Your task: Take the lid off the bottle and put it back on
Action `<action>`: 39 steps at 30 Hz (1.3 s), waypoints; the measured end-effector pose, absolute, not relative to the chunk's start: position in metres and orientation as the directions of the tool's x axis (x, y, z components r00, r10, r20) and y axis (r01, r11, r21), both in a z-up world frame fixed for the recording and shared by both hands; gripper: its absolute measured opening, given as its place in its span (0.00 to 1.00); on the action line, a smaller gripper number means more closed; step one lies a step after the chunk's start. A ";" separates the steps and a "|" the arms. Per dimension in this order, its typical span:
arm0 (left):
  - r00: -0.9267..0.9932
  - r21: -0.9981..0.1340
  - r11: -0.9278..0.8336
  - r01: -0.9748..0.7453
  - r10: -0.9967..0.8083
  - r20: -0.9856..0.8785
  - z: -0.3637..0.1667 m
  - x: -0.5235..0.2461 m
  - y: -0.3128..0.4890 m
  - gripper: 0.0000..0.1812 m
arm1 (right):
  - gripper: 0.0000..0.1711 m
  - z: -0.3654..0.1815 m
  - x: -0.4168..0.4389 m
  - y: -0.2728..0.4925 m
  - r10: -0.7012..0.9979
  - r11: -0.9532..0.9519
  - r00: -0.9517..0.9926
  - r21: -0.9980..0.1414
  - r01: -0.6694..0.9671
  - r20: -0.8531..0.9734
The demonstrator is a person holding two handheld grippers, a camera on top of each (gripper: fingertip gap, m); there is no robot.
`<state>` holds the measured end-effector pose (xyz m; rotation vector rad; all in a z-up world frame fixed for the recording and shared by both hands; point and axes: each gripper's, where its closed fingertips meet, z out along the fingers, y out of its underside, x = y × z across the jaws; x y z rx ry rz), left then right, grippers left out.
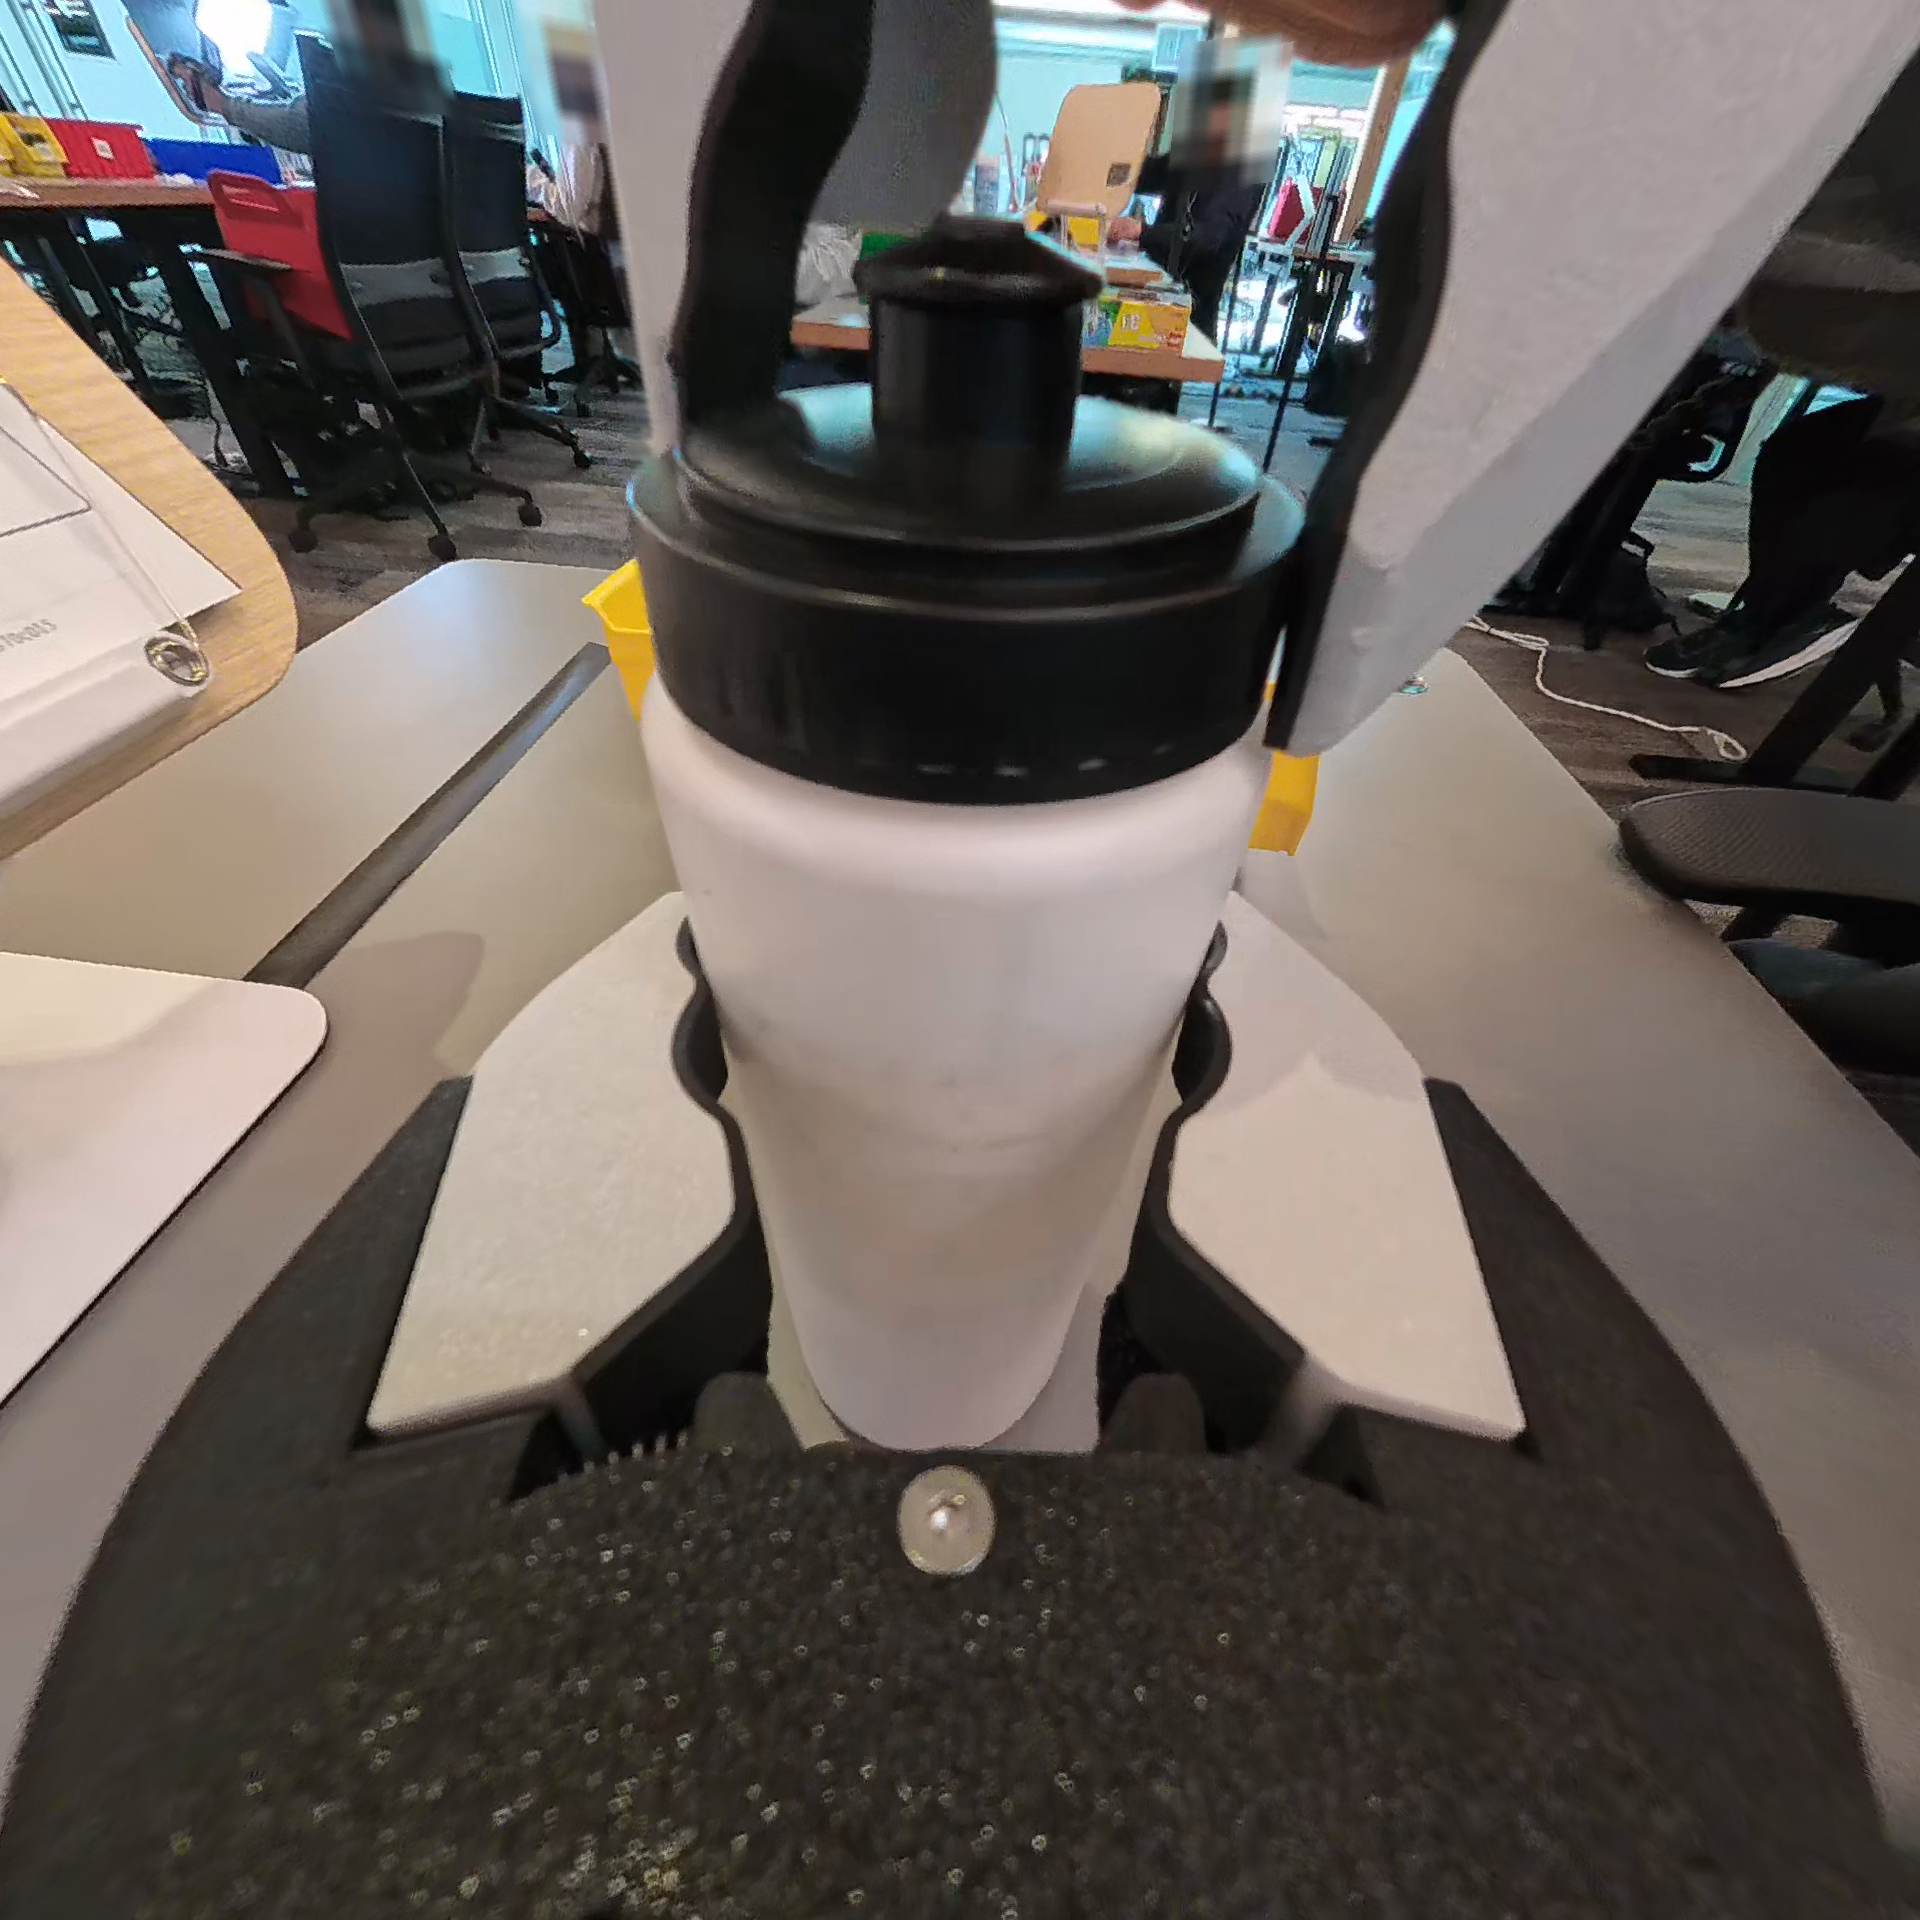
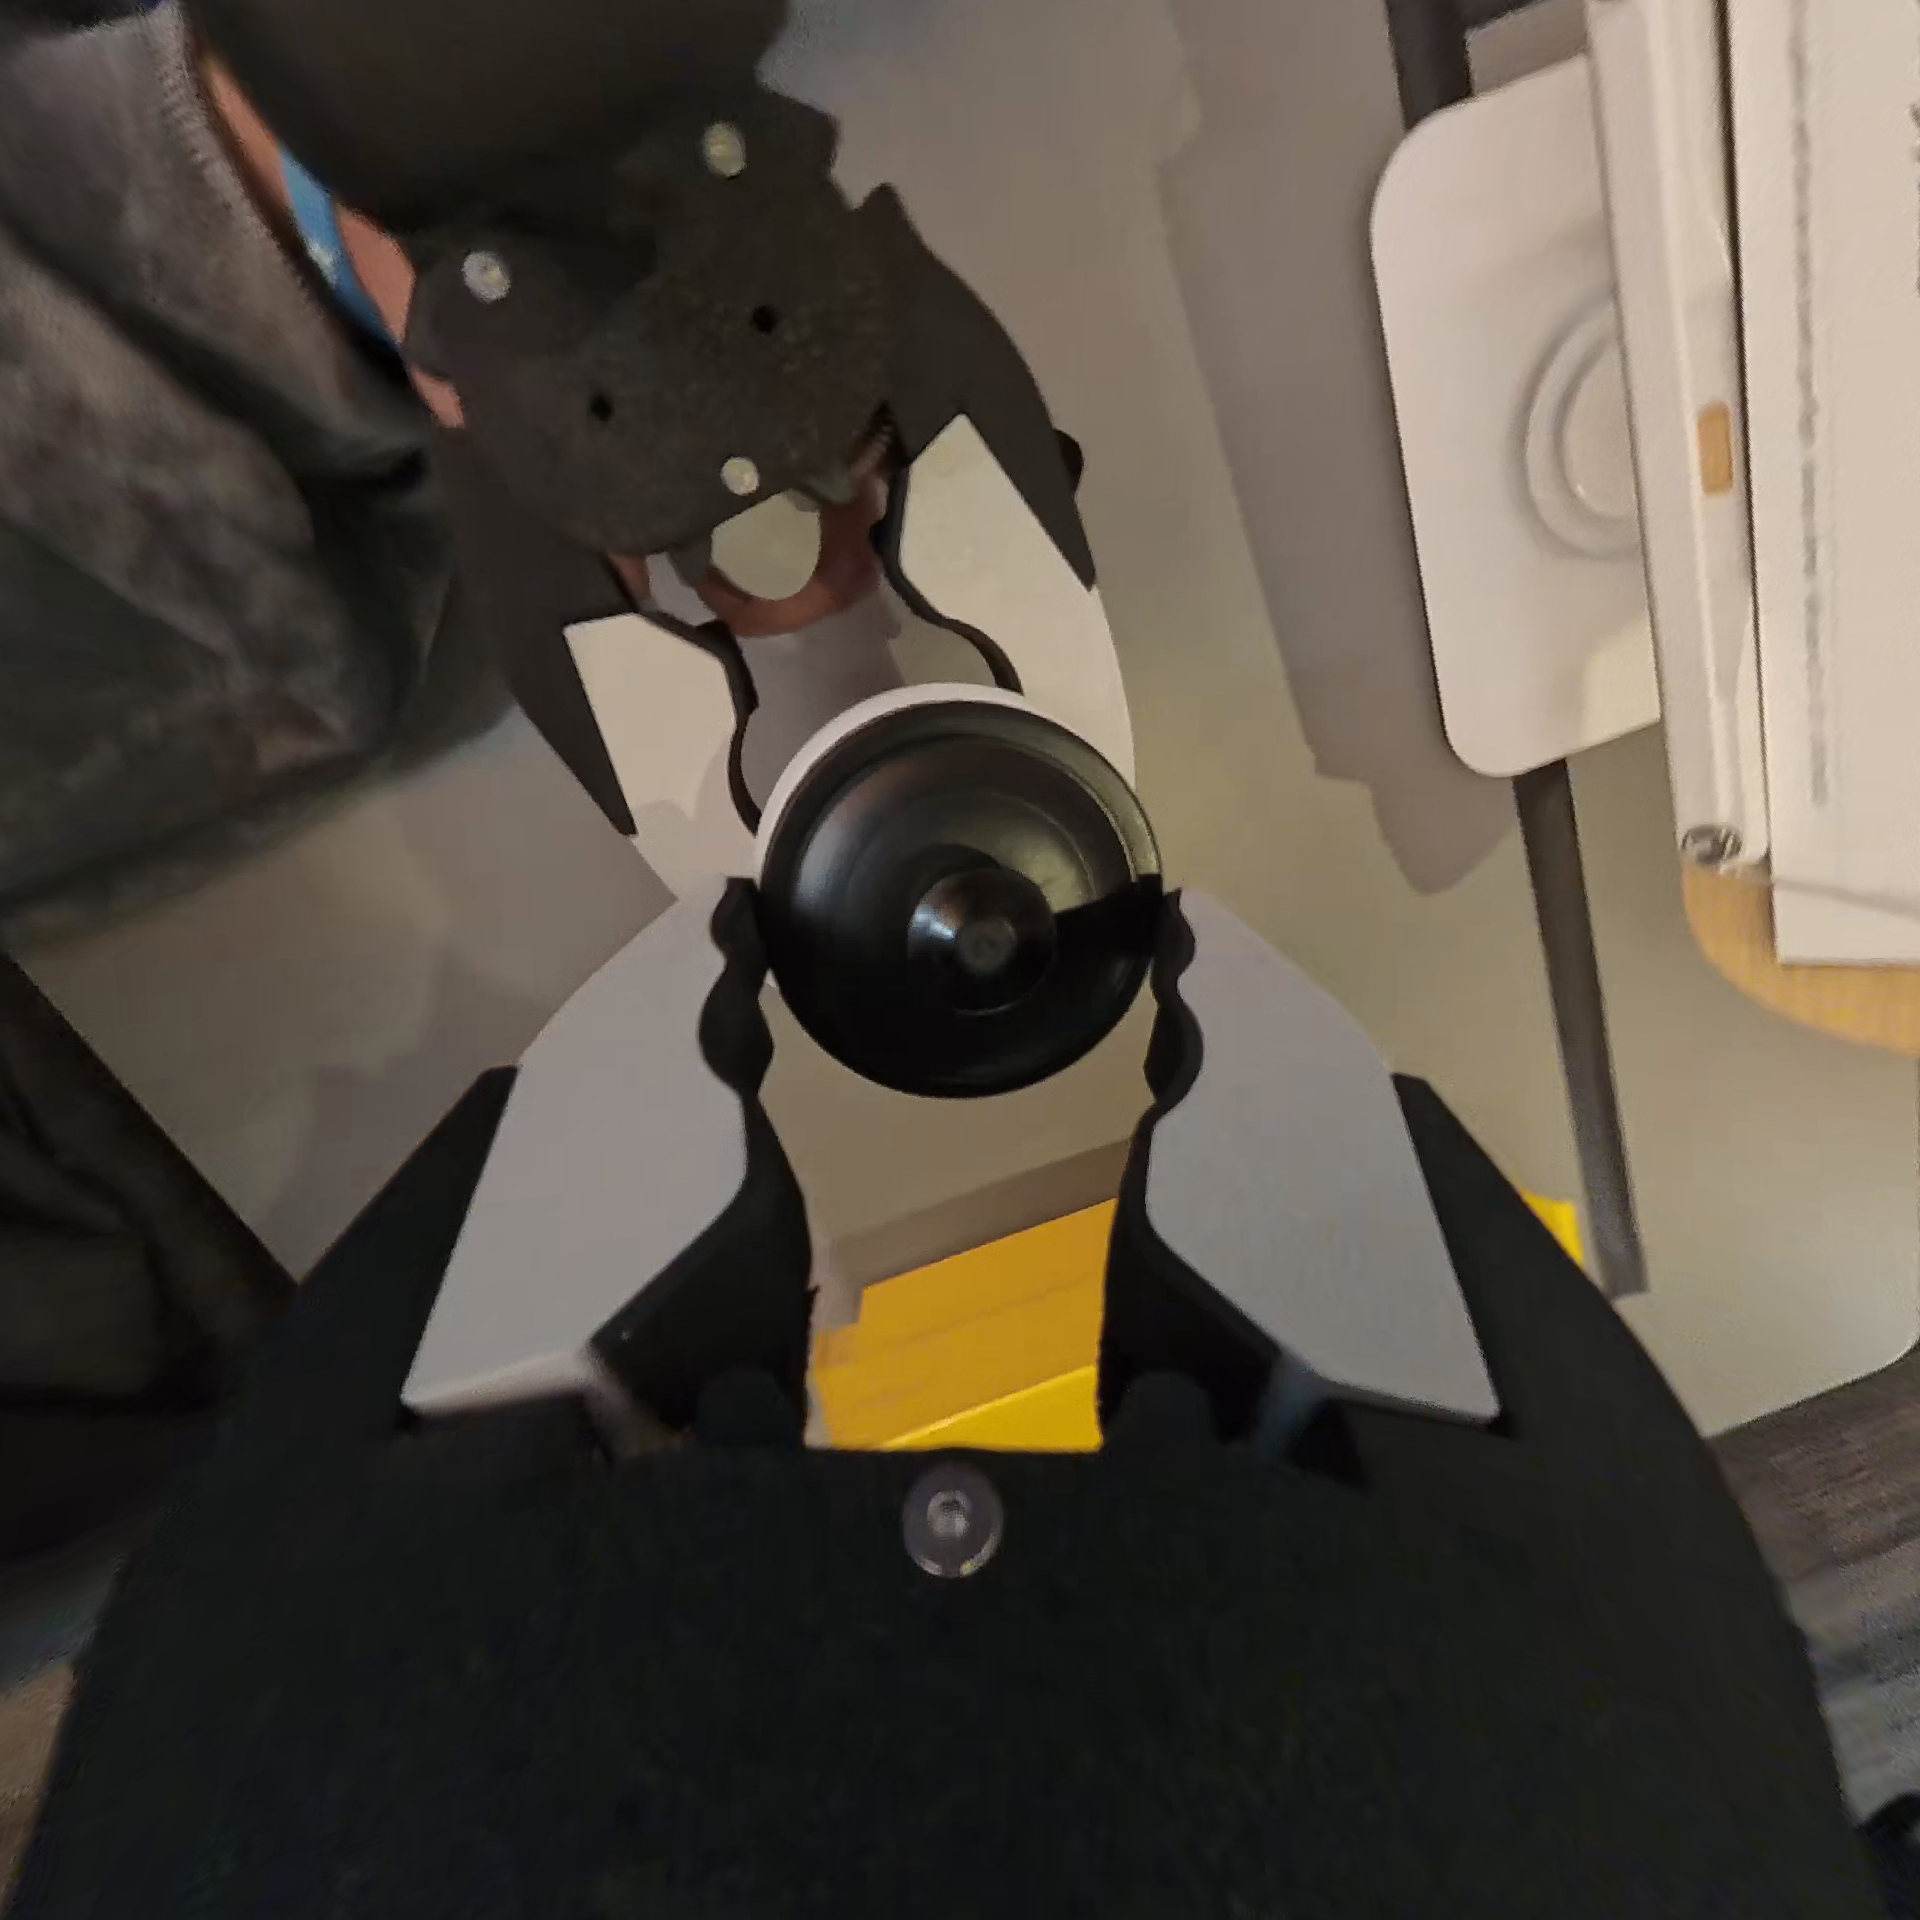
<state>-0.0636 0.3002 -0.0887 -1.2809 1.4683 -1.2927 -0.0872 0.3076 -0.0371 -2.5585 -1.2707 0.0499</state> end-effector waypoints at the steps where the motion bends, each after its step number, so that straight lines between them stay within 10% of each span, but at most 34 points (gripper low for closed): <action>1: -0.183 -0.983 -0.028 -0.182 -0.981 0.062 -0.089 -0.063 0.300 0.47 | 0.42 -0.037 -0.087 0.307 0.755 -0.609 0.649 -0.267 0.747 0.093; 11: -0.203 -0.987 -0.018 -0.162 -0.978 0.051 -0.089 -0.062 0.296 0.48 | 0.42 -0.037 -0.083 0.299 0.630 -0.740 0.771 -0.226 0.633 0.097; 18: -0.237 -0.990 -0.049 -0.134 -0.968 0.080 -0.087 -0.066 0.295 0.48 | 0.58 -0.017 -0.069 0.303 0.962 -0.178 0.202 -0.139 0.974 0.185; 24: -0.268 -0.991 -0.043 -0.128 -0.960 0.076 -0.088 -0.067 0.292 0.48 | 0.56 -0.013 -0.084 0.291 0.940 0.326 -0.306 -0.131 0.936 0.150; 39: -0.268 -0.980 -0.023 -0.197 -0.960 0.077 -0.090 -0.068 0.293 0.48 | 0.44 -0.041 -0.089 0.306 0.758 0.651 -0.653 -0.096 0.753 0.013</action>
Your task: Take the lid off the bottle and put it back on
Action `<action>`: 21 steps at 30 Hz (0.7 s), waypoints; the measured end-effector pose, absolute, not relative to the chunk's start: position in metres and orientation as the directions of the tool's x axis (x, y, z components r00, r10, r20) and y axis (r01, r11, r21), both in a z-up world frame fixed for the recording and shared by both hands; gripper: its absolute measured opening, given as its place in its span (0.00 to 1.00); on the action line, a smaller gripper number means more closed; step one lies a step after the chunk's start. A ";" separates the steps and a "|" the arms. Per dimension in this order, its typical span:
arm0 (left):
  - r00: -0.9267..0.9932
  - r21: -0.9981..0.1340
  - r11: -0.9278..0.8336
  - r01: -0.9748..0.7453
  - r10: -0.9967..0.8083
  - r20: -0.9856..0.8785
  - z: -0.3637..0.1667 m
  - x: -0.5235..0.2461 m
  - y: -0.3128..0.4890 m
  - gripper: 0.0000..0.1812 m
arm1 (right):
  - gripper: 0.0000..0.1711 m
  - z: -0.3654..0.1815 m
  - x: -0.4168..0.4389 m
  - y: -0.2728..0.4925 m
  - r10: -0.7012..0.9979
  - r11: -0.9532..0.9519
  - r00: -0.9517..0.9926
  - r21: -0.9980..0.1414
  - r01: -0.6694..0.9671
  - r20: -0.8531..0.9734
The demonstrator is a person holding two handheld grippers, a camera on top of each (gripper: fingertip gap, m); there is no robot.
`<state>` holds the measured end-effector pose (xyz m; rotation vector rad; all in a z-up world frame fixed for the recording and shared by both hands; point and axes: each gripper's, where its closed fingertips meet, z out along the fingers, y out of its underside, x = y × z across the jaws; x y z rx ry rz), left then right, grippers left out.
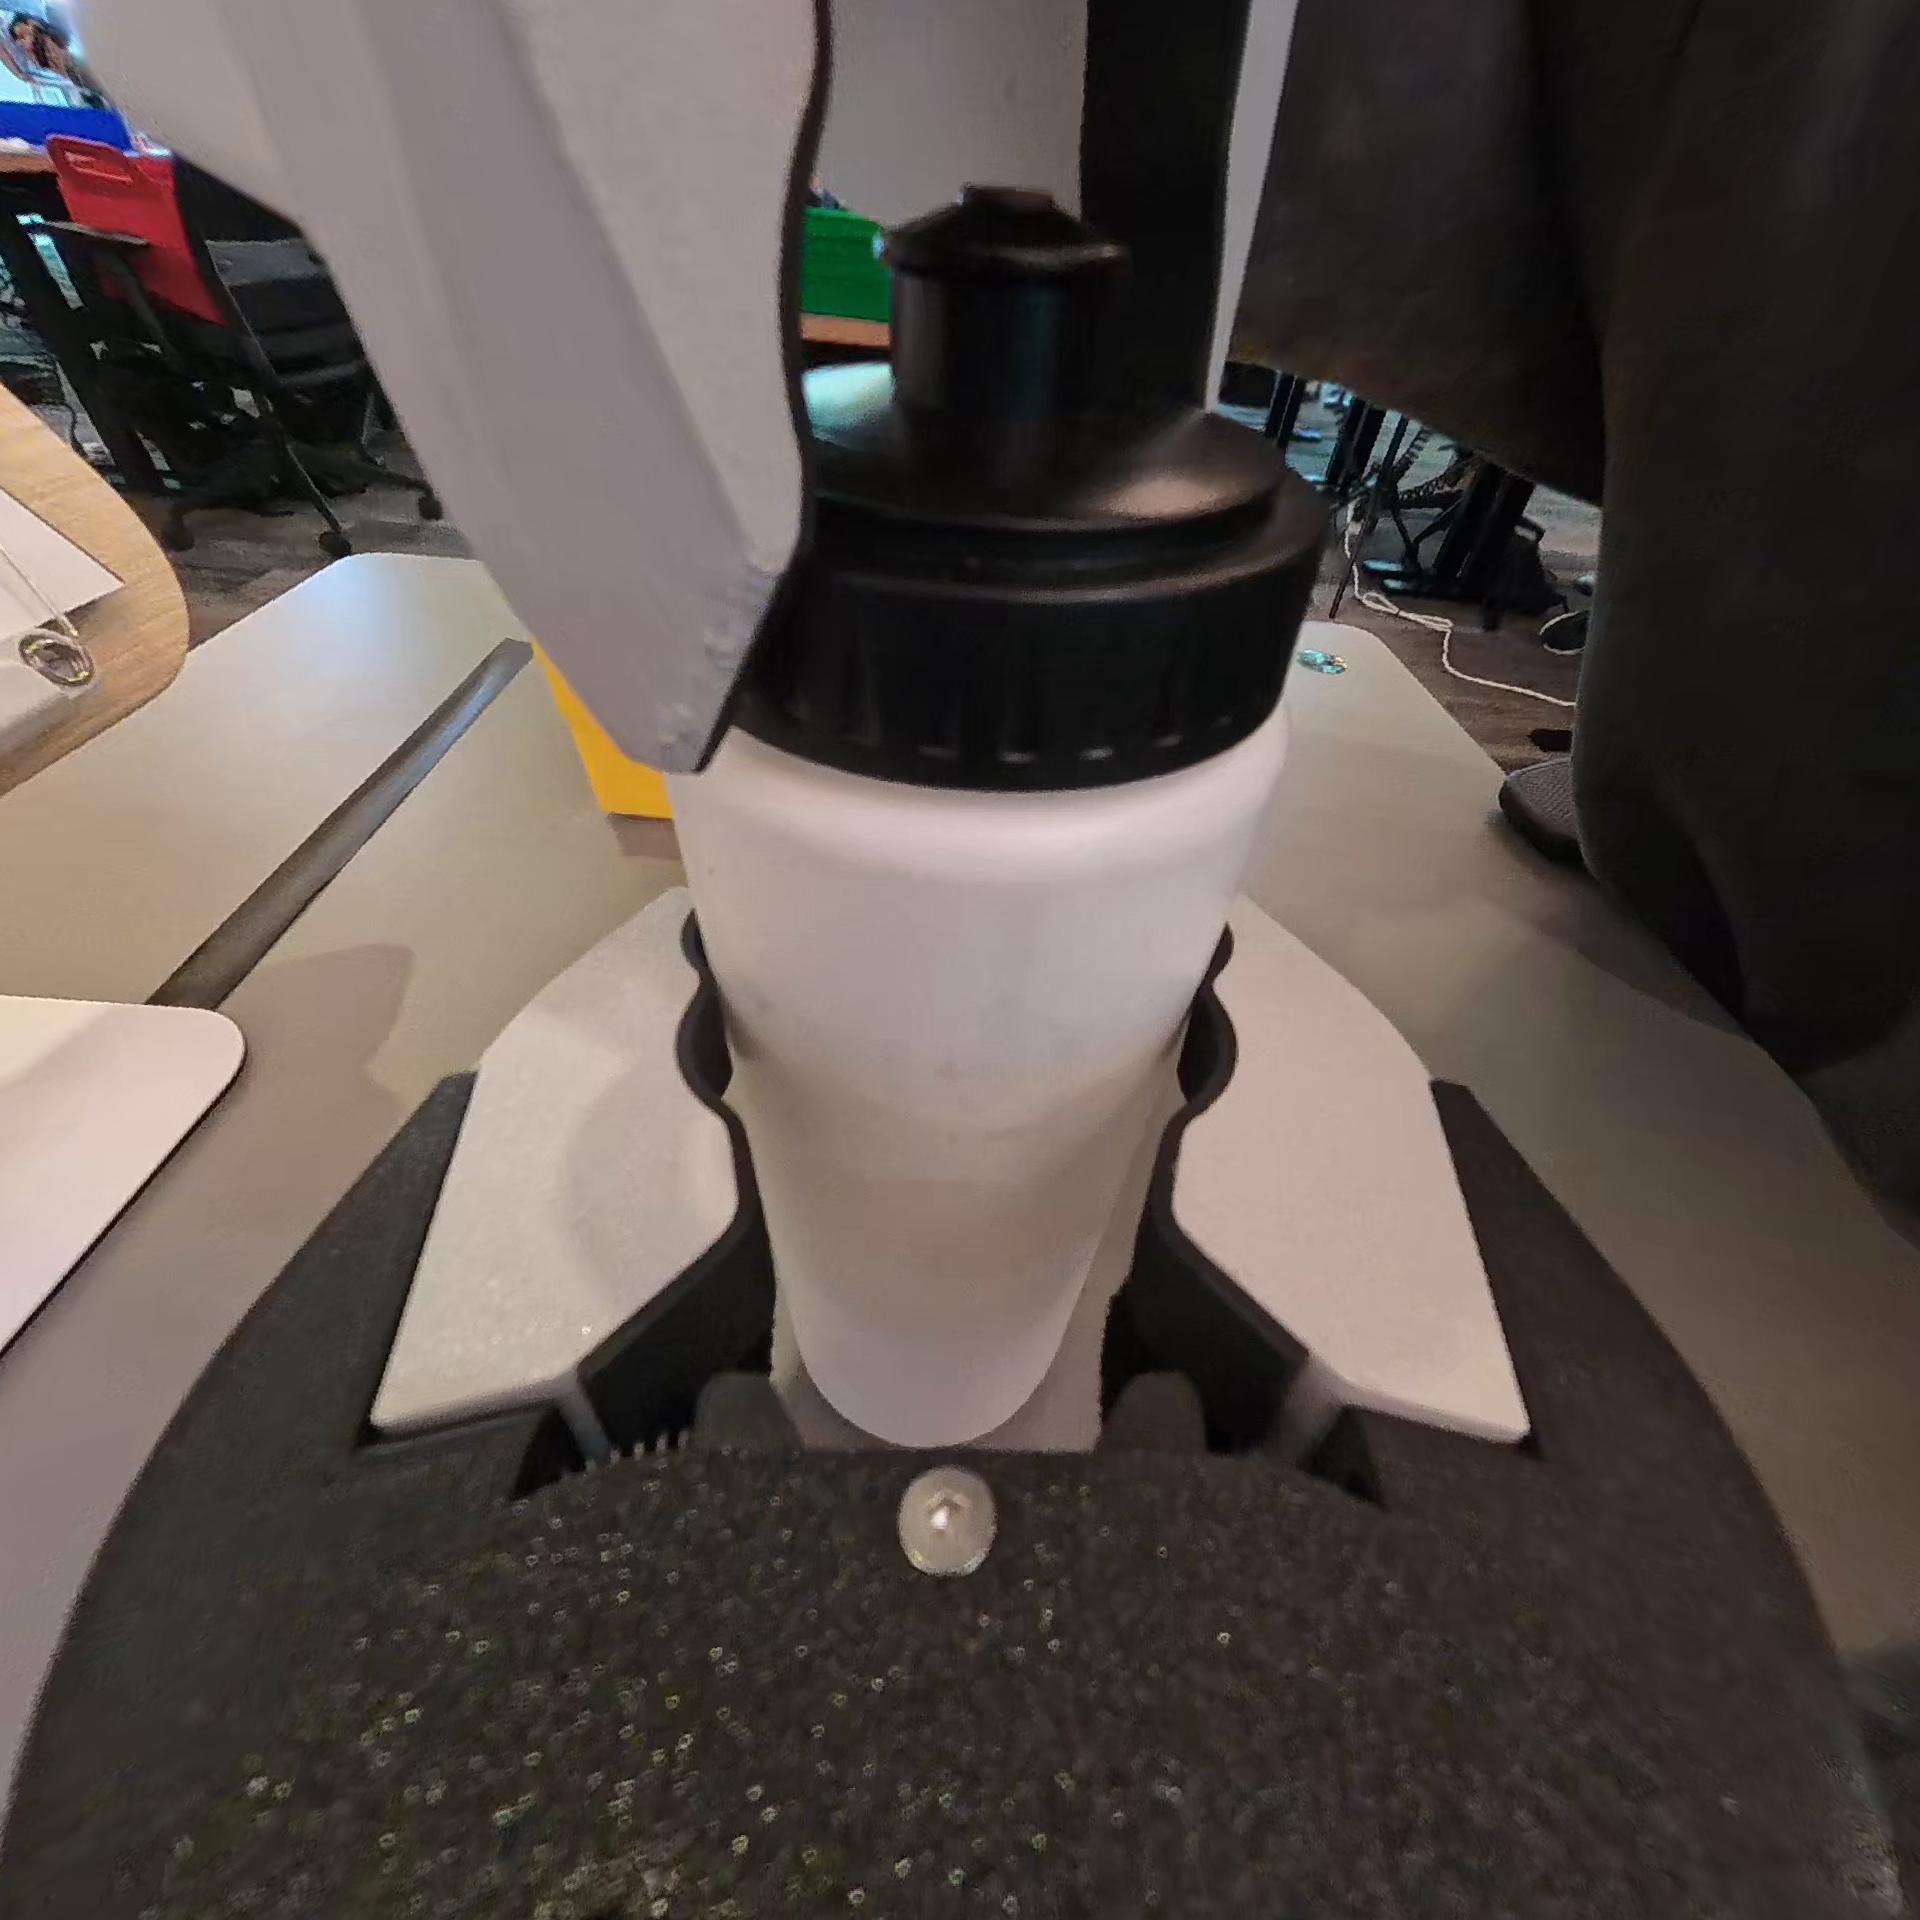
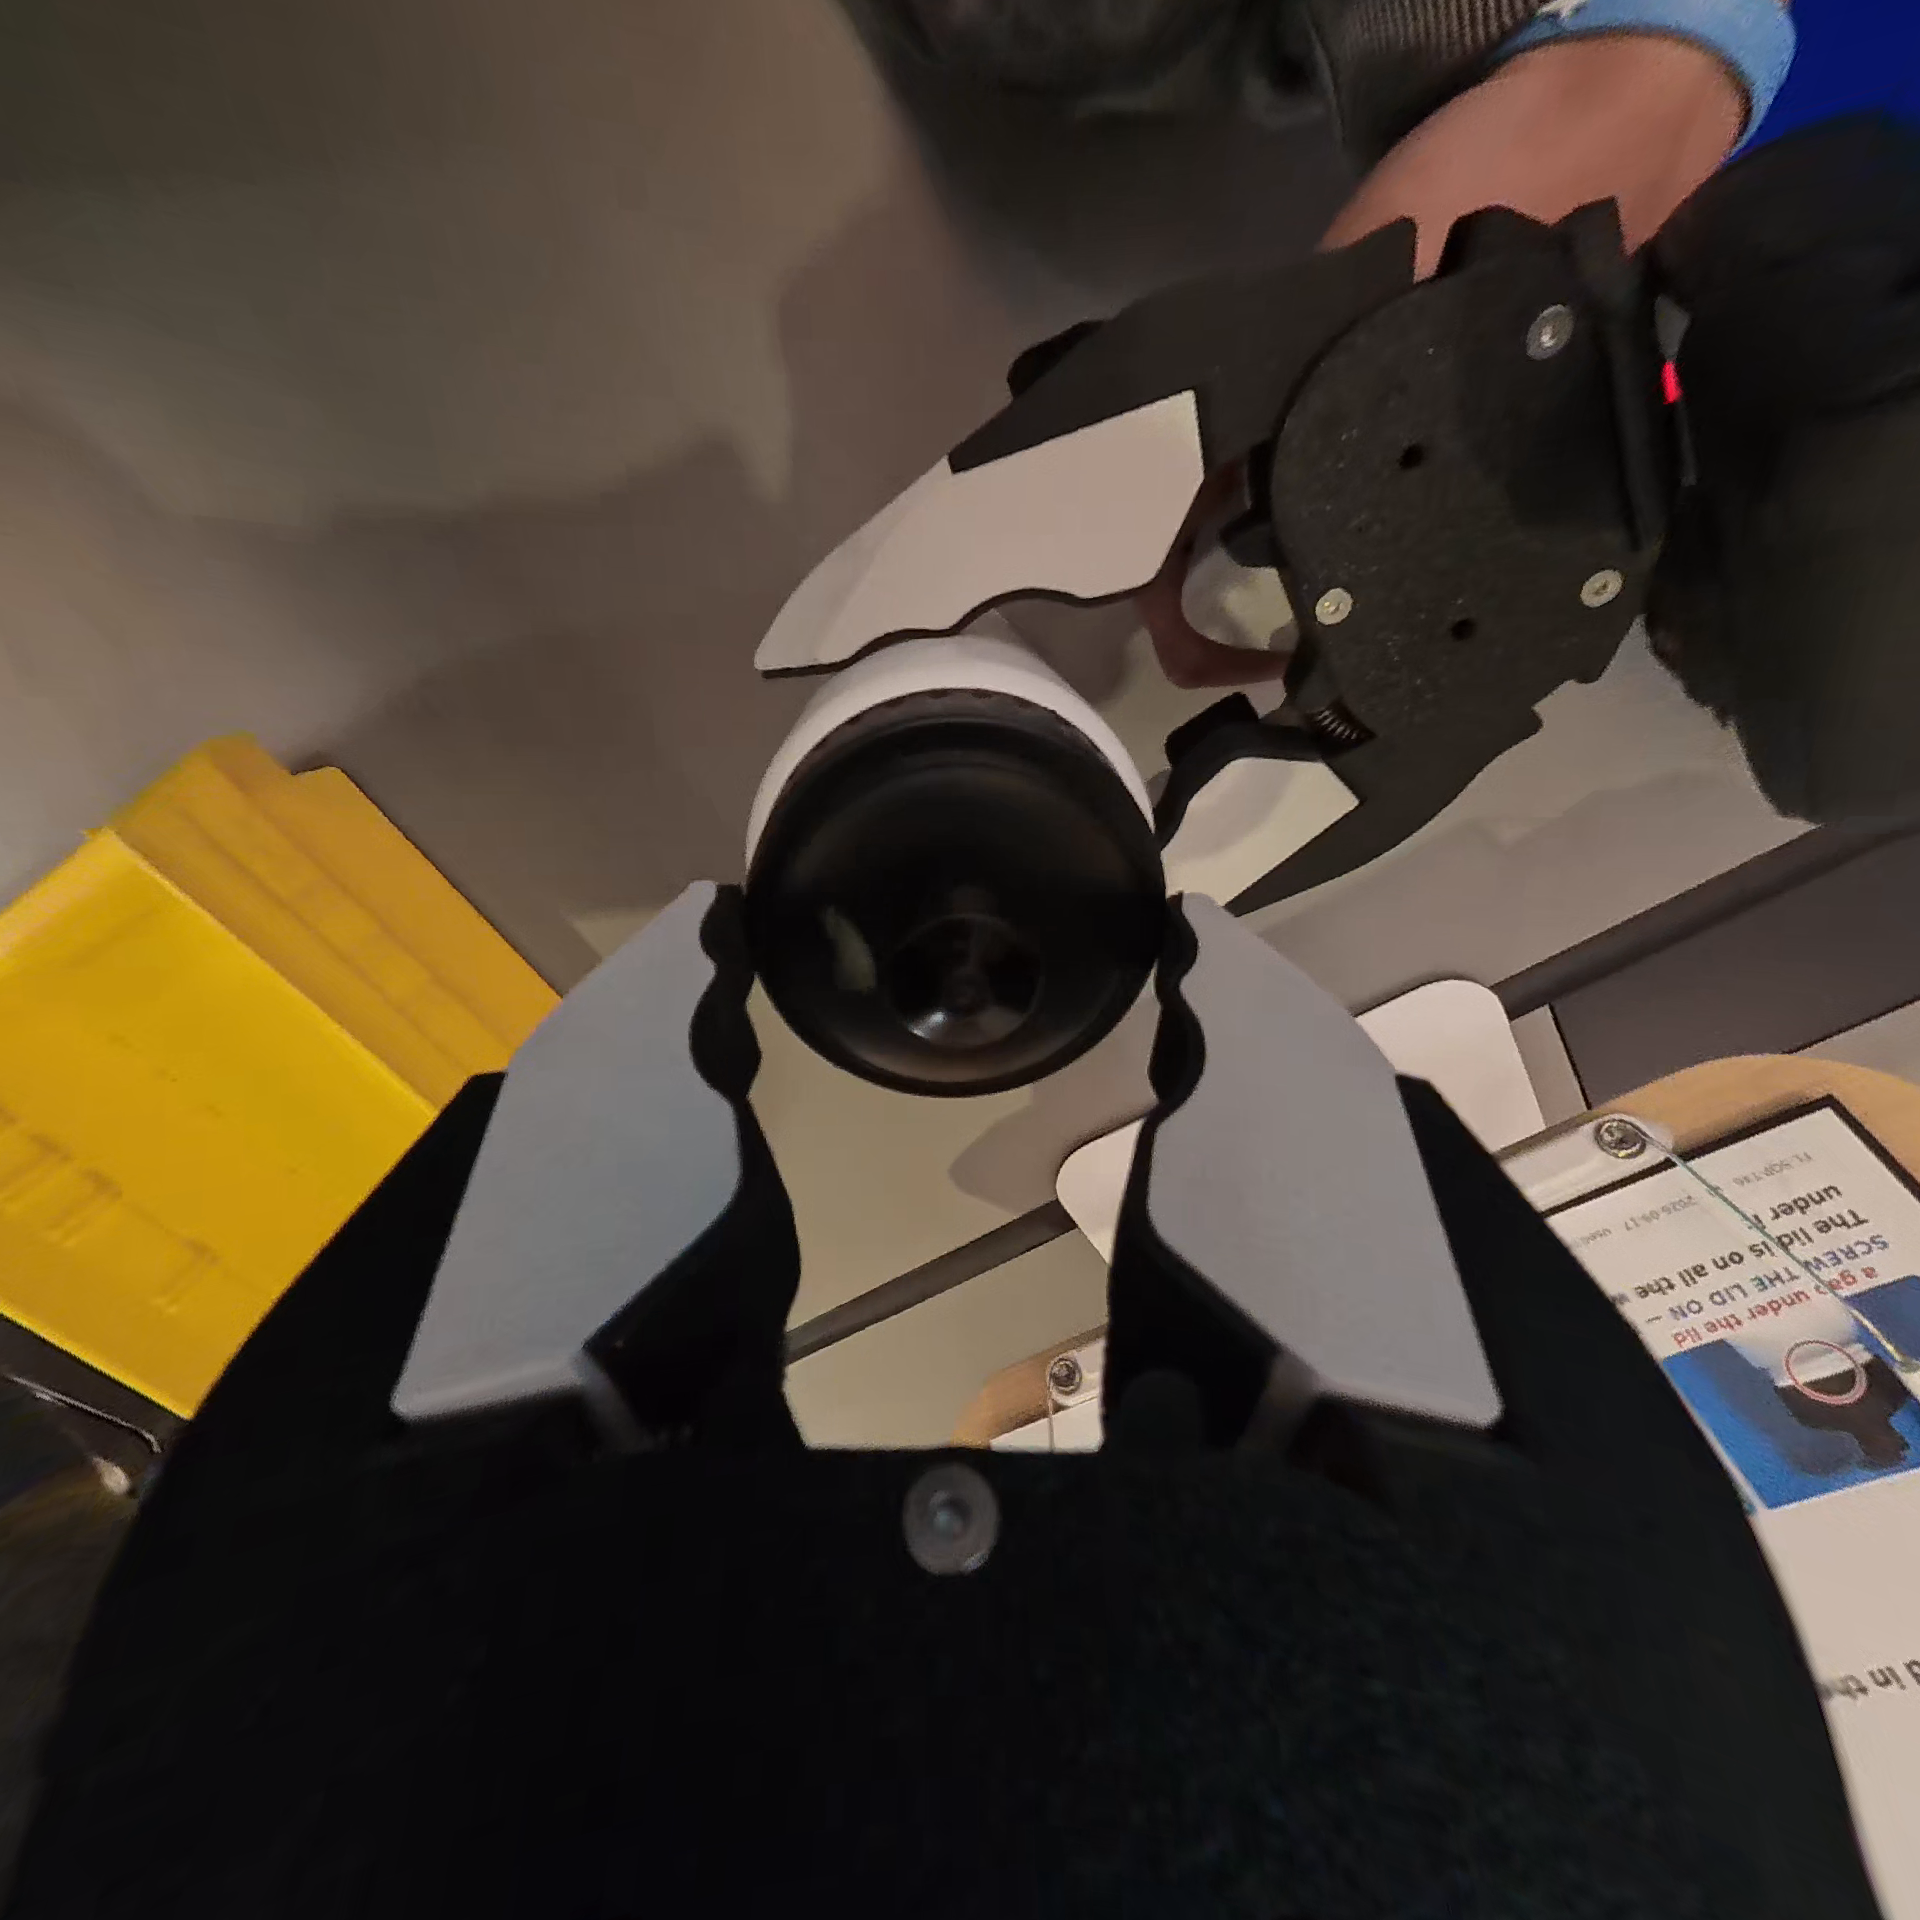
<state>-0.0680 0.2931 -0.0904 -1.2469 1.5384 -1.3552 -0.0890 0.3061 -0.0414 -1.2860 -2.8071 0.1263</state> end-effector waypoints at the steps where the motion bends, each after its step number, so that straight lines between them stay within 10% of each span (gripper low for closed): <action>1: -0.271 -0.980 -0.019 -0.200 -0.960 0.074 -0.091 -0.068 0.292 0.48 | 0.43 -0.041 -0.089 0.306 0.769 0.637 -0.639 -0.096 0.765 0.012; 21: -0.263 -0.981 -0.022 -0.191 -0.962 0.072 -0.094 -0.061 0.285 0.48 | 0.43 -0.042 -0.078 0.296 0.965 0.261 -0.260 -0.084 0.962 0.024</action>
